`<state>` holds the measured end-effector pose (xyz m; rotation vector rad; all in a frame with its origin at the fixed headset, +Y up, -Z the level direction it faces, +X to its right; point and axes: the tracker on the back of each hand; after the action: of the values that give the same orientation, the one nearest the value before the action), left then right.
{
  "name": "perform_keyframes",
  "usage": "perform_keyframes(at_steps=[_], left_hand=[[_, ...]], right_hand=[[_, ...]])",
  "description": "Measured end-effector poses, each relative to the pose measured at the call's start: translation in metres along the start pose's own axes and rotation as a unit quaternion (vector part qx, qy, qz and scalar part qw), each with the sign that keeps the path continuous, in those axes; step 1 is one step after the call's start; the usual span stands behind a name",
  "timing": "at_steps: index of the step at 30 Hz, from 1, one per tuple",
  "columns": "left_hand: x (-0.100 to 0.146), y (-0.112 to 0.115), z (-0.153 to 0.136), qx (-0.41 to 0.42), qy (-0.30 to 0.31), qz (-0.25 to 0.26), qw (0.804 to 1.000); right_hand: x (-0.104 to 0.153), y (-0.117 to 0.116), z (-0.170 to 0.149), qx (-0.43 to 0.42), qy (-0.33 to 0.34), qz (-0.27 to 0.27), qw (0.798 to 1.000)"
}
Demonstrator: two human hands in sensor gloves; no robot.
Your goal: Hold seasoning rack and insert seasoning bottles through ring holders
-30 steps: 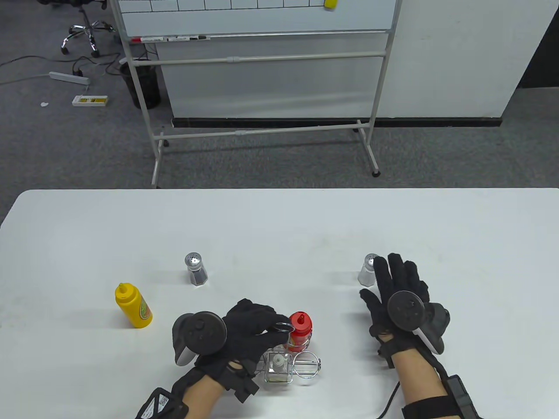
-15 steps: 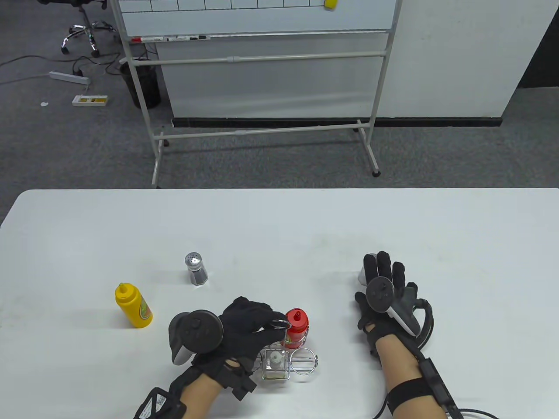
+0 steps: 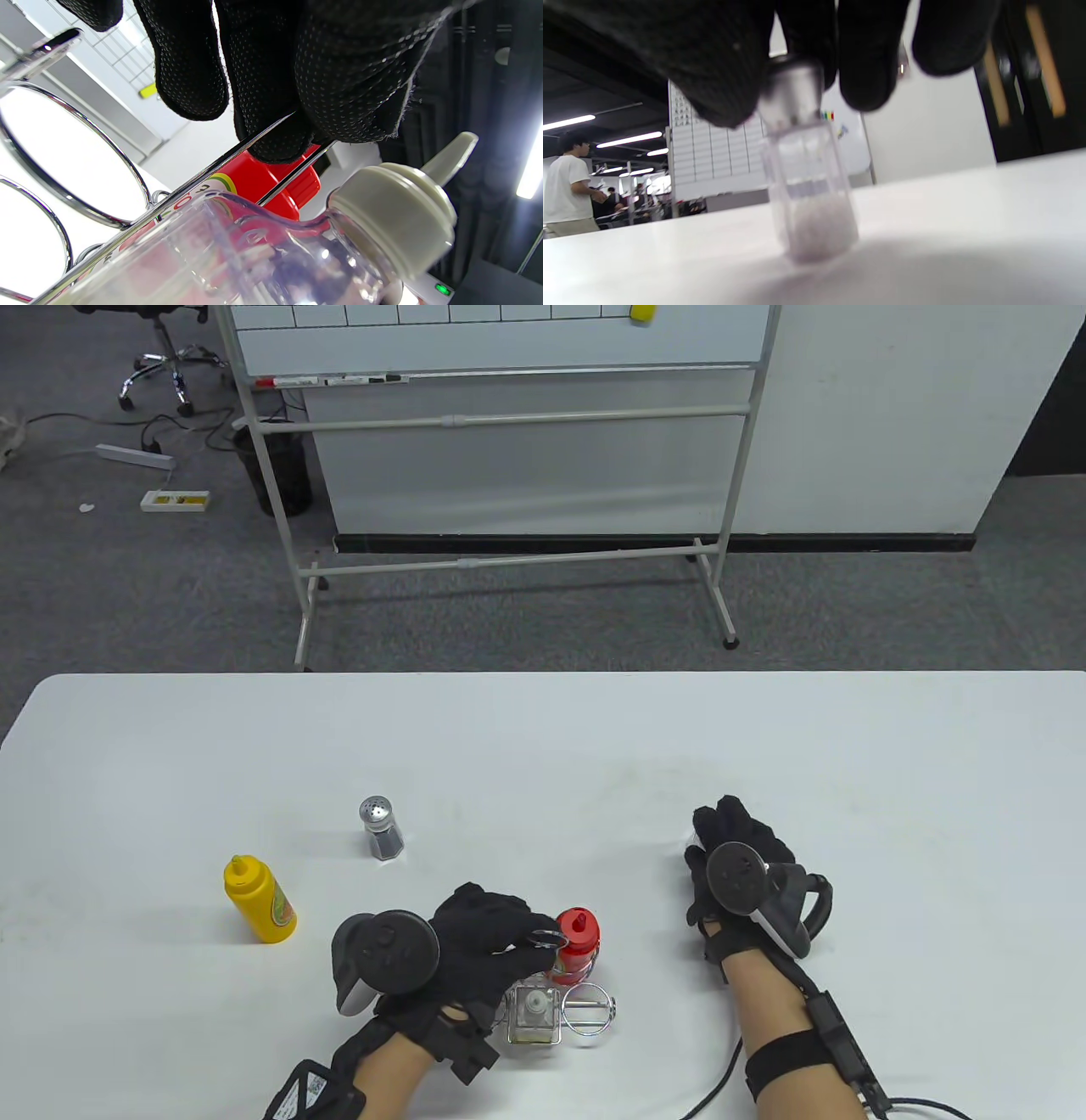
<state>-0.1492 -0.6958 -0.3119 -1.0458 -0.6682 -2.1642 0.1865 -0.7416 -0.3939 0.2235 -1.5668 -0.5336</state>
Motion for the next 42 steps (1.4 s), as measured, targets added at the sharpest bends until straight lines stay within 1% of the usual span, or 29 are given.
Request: perform_keyframes(at_steps=[1, 2, 3, 5, 6, 7, 8, 9, 10, 11, 13, 14, 15, 16, 17, 19, 21, 23, 27, 31, 38, 40, 42], left_hand=[[0.0, 0.0, 0.0, 0.0, -0.001, 0.001, 1.0], [0.0, 0.0, 0.0, 0.0, -0.002, 0.001, 1.0], [0.0, 0.0, 0.0, 0.001, -0.003, 0.001, 1.0], [0.0, 0.0, 0.0, 0.0, -0.003, 0.0, 1.0], [0.001, 0.0, 0.0, -0.001, -0.003, 0.0, 1.0], [0.001, -0.001, 0.0, -0.001, -0.004, 0.0, 1.0], [0.001, -0.001, 0.0, 0.0, -0.004, 0.001, 1.0], [0.001, -0.002, 0.0, 0.001, -0.005, 0.001, 1.0], [0.001, -0.003, 0.0, 0.002, -0.005, 0.002, 1.0], [0.001, -0.003, 0.0, 0.004, -0.006, 0.003, 1.0], [0.0, -0.004, 0.0, 0.005, -0.008, 0.004, 1.0], [0.0, -0.004, 0.0, 0.005, -0.008, 0.005, 1.0], [0.0, -0.004, 0.0, 0.005, -0.008, 0.006, 1.0], [0.0, -0.004, 0.0, 0.004, -0.008, 0.006, 1.0], [0.0, -0.005, 0.0, 0.003, -0.008, 0.008, 1.0], [0.0, -0.005, 0.0, -0.001, -0.008, 0.011, 1.0], [0.0, -0.006, -0.001, -0.005, -0.008, 0.013, 1.0], [0.0, -0.007, -0.001, 0.0, -0.008, 0.015, 1.0], [0.001, -0.008, -0.001, 0.005, -0.009, 0.018, 1.0], [0.001, -0.008, -0.002, 0.008, -0.013, 0.017, 1.0], [0.001, -0.008, -0.003, 0.011, -0.016, 0.016, 1.0], [0.001, -0.008, -0.003, 0.014, -0.016, 0.012, 1.0], [0.001, -0.008, -0.004, 0.024, -0.018, 0.014, 0.999]], right_hand=[[0.001, 0.0, 0.005, 0.02, 0.025, -0.022, 0.999], [0.001, 0.0, 0.007, 0.03, 0.036, -0.024, 0.999], [0.003, 0.0, 0.009, 0.03, 0.044, -0.025, 0.998], [0.004, 0.005, 0.01, 0.002, 0.042, -0.02, 0.999], [0.004, 0.017, 0.014, -0.032, 0.045, -0.028, 0.998], [0.003, 0.023, 0.015, -0.042, 0.051, -0.031, 0.997], [0.002, 0.041, 0.018, -0.067, 0.064, -0.044, 0.995], [0.003, 0.054, 0.02, -0.09, 0.069, -0.056, 0.992], [0.004, 0.073, 0.023, -0.132, 0.082, -0.068, 0.986], [0.006, 0.085, 0.025, -0.165, 0.097, -0.065, 0.979], [0.011, 0.111, 0.028, -0.246, 0.155, -0.038, 0.956], [0.017, 0.124, 0.03, -0.298, 0.197, -0.023, 0.934], [0.022, 0.132, 0.034, -0.34, 0.231, 0.005, 0.911], [0.024, 0.135, 0.037, -0.353, 0.247, 0.023, 0.902], [0.028, 0.139, 0.048, -0.367, 0.279, 0.061, 0.885], [0.031, 0.139, 0.059, -0.354, 0.315, 0.091, 0.876], [0.039, 0.129, 0.076, -0.31, 0.347, 0.127, 0.876], [0.043, 0.122, 0.083, -0.289, 0.359, 0.15, 0.875], [0.048, 0.101, 0.093, -0.268, 0.374, 0.198, 0.866], [0.051, 0.09, 0.096, -0.232, 0.386, 0.204, 0.87], [0.054, 0.087, 0.101, -0.219, 0.395, 0.205, 0.869], [0.056, 0.086, 0.103, -0.207, 0.399, 0.208, 0.869], [0.06, 0.083, 0.108, -0.175, 0.409, 0.211, 0.87]])
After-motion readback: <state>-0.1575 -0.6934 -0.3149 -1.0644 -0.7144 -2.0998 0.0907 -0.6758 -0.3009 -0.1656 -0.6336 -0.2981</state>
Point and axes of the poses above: the tracker on the back of each hand, its own z axis roughly to the thumb side, its own x axis roughly from the fingertips to the wrist, y = z × x, and after that the axes turned 3 degrees about -z, right-handed
